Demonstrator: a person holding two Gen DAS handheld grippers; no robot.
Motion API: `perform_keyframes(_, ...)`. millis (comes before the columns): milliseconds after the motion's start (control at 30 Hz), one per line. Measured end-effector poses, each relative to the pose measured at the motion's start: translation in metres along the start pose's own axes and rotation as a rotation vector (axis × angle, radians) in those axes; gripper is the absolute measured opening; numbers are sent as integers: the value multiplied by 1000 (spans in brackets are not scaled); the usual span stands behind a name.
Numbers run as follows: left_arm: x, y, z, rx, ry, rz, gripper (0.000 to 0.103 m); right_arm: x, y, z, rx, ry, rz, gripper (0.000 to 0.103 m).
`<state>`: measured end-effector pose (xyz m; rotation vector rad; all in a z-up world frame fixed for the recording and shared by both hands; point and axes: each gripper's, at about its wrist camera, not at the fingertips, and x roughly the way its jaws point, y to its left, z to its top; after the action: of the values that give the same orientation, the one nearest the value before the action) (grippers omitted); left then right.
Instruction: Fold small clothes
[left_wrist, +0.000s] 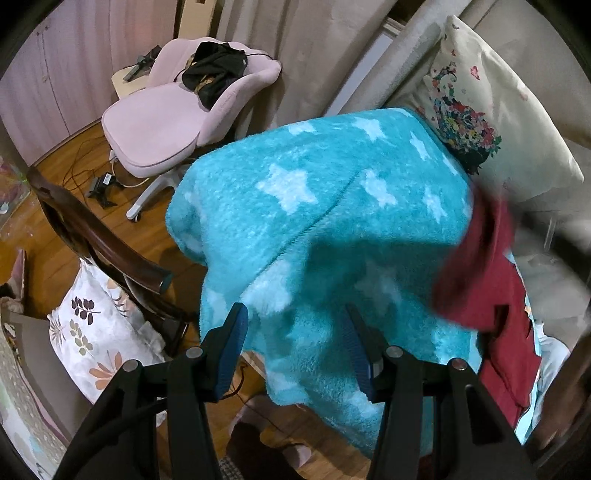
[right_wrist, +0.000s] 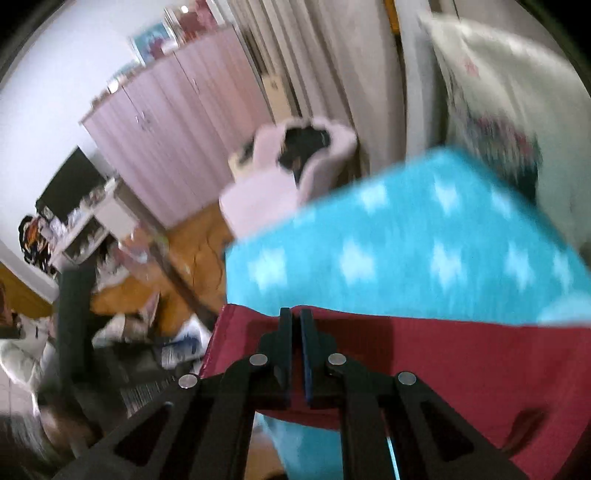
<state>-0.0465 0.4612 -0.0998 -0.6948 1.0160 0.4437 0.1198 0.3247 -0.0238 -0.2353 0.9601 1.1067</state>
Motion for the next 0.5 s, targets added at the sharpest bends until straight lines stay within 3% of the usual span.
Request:
perform_keyframes(133,-3,-9,-2,19,-4,-15,51,-33,-18,31,70,-105,19,4)
perform_keyframes(233,-3,-21,-2,41,-10,-28,51,-63,-49,13,180,-126,14,4)
perform_keyframes(367,-3,-43,-5,73,-13,-49,51,-107,-101,-39,365,-151,-18,4)
perform_keyframes(500,-7,-75,-17,131,-16,-58,51,-171,-173,-123,605,-217,-92,4)
